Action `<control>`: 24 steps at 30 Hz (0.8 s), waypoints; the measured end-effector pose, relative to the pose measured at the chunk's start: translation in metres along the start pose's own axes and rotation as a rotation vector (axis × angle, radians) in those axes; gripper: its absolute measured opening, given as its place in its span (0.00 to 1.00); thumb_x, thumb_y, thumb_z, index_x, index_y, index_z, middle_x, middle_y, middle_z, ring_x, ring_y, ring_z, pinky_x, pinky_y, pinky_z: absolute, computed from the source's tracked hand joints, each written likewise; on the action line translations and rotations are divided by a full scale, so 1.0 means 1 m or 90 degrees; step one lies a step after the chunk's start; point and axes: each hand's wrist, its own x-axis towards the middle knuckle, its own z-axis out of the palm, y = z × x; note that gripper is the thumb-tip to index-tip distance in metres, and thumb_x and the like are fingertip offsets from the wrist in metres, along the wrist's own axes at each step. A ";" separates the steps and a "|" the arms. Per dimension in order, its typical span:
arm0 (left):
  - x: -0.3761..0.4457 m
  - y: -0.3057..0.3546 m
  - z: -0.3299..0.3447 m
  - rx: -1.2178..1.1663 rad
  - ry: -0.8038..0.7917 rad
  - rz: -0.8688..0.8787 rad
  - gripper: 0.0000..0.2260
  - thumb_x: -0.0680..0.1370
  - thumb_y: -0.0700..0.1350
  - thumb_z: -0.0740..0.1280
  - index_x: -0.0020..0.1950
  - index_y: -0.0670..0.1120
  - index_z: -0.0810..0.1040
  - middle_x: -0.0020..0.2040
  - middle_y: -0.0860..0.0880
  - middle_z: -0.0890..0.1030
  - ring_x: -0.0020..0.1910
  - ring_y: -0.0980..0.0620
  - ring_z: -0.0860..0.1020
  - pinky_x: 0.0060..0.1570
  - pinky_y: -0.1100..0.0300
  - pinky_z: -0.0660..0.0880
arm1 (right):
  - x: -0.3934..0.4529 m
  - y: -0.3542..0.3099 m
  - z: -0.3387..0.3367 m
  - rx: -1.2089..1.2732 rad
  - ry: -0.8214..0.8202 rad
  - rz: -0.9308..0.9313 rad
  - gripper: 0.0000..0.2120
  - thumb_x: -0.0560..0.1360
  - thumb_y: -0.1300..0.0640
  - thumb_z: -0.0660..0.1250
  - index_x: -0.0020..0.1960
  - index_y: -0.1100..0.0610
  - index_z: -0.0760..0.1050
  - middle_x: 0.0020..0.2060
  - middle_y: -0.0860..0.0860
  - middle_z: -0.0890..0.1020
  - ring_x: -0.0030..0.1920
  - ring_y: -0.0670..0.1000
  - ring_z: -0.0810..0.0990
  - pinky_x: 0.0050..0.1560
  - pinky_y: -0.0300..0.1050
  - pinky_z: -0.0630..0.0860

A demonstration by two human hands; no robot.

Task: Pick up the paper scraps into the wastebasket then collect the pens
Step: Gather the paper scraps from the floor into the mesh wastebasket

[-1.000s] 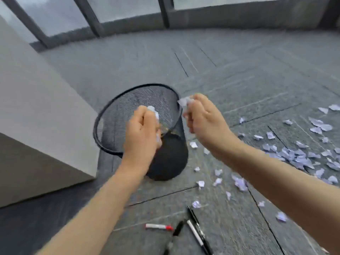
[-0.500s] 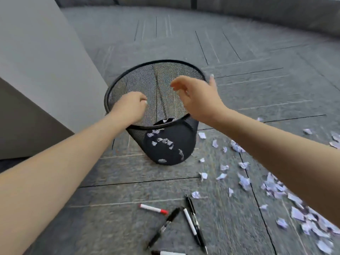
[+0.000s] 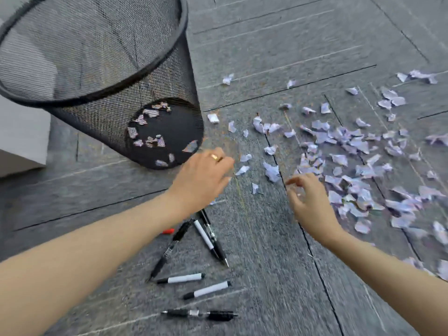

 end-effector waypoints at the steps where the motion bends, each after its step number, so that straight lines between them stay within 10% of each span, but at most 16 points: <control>1: -0.002 0.003 0.019 -0.005 -0.114 -0.113 0.15 0.75 0.50 0.62 0.57 0.41 0.73 0.54 0.41 0.75 0.50 0.40 0.75 0.45 0.49 0.72 | -0.010 0.008 -0.002 -0.015 -0.012 -0.007 0.05 0.72 0.64 0.65 0.48 0.58 0.75 0.46 0.54 0.76 0.51 0.55 0.74 0.53 0.49 0.70; 4: -0.023 0.007 0.058 0.071 -0.283 -0.204 0.22 0.78 0.55 0.60 0.66 0.43 0.66 0.60 0.43 0.71 0.56 0.42 0.73 0.50 0.51 0.71 | -0.036 0.025 -0.009 -0.022 -0.016 -0.016 0.05 0.71 0.63 0.66 0.47 0.58 0.75 0.46 0.53 0.76 0.49 0.54 0.75 0.51 0.46 0.70; 10: -0.039 -0.007 0.078 0.002 -0.190 0.028 0.05 0.75 0.38 0.59 0.49 0.42 0.67 0.41 0.40 0.74 0.34 0.40 0.75 0.26 0.50 0.73 | -0.077 0.043 -0.018 -0.039 0.020 0.034 0.07 0.70 0.67 0.67 0.48 0.60 0.76 0.50 0.55 0.76 0.54 0.53 0.73 0.54 0.37 0.62; 13: -0.028 -0.005 0.079 -0.105 -0.135 0.043 0.11 0.73 0.40 0.48 0.52 0.44 0.64 0.44 0.40 0.72 0.39 0.42 0.73 0.36 0.48 0.75 | -0.087 0.047 -0.022 -0.053 0.048 0.046 0.07 0.71 0.66 0.67 0.48 0.59 0.76 0.53 0.53 0.75 0.56 0.52 0.71 0.56 0.38 0.62; 19: 0.012 0.011 0.079 -0.122 -0.059 -0.265 0.13 0.80 0.42 0.58 0.63 0.40 0.68 0.65 0.40 0.66 0.60 0.39 0.67 0.59 0.44 0.65 | -0.095 0.055 -0.033 -0.075 0.062 0.106 0.07 0.75 0.60 0.63 0.52 0.55 0.74 0.57 0.48 0.71 0.57 0.43 0.63 0.59 0.42 0.60; 24: 0.008 0.021 0.088 0.054 -0.136 -0.116 0.12 0.80 0.46 0.57 0.61 0.42 0.65 0.59 0.41 0.68 0.52 0.43 0.70 0.47 0.50 0.71 | -0.106 0.061 -0.030 -0.080 0.079 0.129 0.10 0.74 0.61 0.64 0.55 0.56 0.74 0.56 0.51 0.74 0.57 0.51 0.69 0.57 0.43 0.62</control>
